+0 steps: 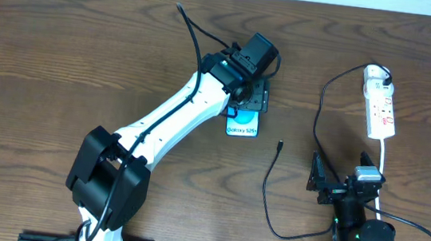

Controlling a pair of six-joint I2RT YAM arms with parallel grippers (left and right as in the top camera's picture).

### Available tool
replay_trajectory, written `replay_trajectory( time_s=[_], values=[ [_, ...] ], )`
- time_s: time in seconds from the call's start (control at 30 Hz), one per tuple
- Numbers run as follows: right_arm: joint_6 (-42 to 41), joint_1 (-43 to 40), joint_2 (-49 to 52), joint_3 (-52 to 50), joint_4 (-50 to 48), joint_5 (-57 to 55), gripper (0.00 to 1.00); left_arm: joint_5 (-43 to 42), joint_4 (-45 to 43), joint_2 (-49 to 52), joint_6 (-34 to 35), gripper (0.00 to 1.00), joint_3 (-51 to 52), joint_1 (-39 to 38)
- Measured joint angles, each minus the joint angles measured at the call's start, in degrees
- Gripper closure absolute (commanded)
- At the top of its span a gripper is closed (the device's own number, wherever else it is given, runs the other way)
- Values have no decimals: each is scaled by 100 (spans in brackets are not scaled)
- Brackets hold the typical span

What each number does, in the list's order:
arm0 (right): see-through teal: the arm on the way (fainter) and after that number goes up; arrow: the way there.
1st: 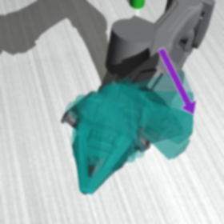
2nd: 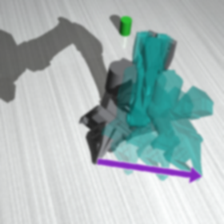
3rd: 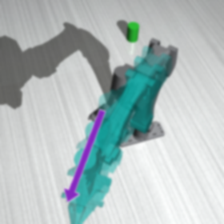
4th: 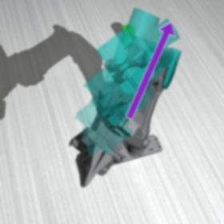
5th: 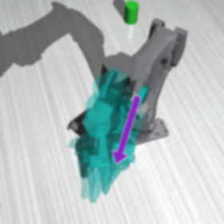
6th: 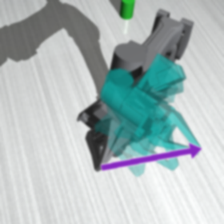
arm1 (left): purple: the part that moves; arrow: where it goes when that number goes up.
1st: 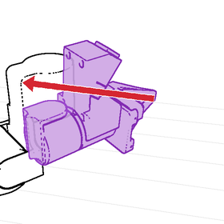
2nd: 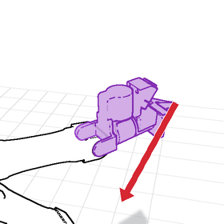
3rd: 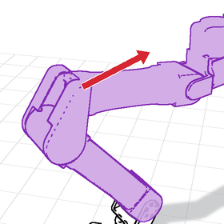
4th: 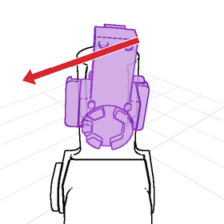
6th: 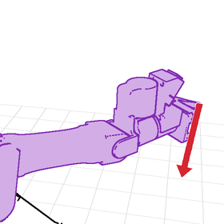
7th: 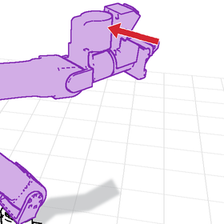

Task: Plug charger to phone and switch on socket
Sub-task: 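Lift the phone with the left gripper and hold it upright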

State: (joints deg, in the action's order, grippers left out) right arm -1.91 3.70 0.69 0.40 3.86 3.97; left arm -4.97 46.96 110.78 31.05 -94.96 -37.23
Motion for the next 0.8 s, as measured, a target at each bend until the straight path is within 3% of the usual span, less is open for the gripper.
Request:
replay_trajectory(
  time_s=[0.23,0.4,0.63,0.8],
  values=[
    [-2,0,0,0,0,0,1,-994,35,0,0,24,0,11],
    [0,0,0,0,0,0,1,-2144,4,0,7,24,0,157],
    [0,0,0,0,0,0,1,-3849,-433,0,94,24,0,774],
    [0,0,0,0,-2,0,1,-4647,-673,0,564,24,0,1270]
  ],
)
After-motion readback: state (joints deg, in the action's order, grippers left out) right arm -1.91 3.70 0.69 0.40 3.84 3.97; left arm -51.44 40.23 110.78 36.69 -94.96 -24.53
